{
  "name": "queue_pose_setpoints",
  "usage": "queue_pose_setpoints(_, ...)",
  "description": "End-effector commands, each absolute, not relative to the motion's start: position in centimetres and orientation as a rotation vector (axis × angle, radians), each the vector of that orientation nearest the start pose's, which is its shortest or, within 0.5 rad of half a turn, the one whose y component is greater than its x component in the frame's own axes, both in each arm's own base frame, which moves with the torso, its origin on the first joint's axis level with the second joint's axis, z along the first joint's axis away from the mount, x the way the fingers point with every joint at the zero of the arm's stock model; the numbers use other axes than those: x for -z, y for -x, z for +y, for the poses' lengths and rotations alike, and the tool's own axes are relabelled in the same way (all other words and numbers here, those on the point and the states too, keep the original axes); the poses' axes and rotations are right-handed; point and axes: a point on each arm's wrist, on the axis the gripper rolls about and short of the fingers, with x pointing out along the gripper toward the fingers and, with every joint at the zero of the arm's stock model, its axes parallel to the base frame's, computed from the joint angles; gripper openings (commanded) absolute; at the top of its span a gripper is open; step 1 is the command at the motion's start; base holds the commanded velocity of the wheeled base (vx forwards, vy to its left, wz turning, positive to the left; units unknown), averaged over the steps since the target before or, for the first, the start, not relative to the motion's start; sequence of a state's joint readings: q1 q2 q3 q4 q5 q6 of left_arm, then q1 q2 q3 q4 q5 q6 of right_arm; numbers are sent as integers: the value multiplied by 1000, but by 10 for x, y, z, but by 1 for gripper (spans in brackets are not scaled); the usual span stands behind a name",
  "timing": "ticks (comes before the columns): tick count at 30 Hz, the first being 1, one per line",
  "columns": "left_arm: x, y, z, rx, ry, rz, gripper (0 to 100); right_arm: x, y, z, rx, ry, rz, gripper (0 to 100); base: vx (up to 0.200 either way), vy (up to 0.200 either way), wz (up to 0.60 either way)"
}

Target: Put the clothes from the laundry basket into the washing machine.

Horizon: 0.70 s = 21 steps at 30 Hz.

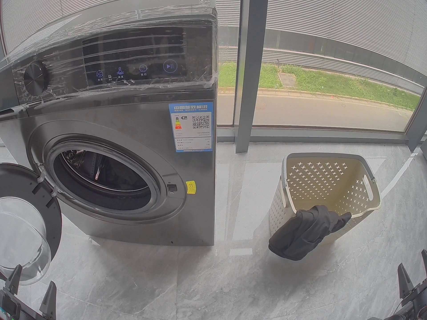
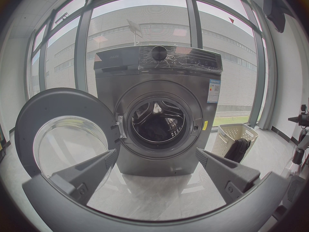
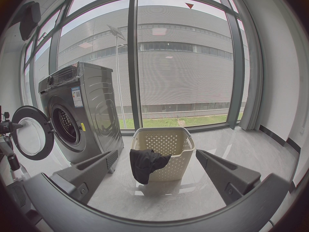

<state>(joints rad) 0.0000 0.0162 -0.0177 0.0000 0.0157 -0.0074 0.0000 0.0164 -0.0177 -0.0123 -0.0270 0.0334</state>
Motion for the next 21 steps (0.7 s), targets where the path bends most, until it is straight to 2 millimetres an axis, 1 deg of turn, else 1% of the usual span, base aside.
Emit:
queue_pose_setpoints(1, -76, 22, 0, -17, 5, 5, 100, -77, 21, -1, 28, -32, 4, 100, 0, 0, 0)
queue_pose_setpoints(4, -76, 22, 0, -17, 23, 4, 100, -77, 22, -1, 29, -34, 3, 100, 0, 0, 0)
queue_pose_setpoints(21, -76, 22, 1, -26, 34, 4, 100, -77, 22, -1, 28, -34, 4, 100, 0, -200, 0)
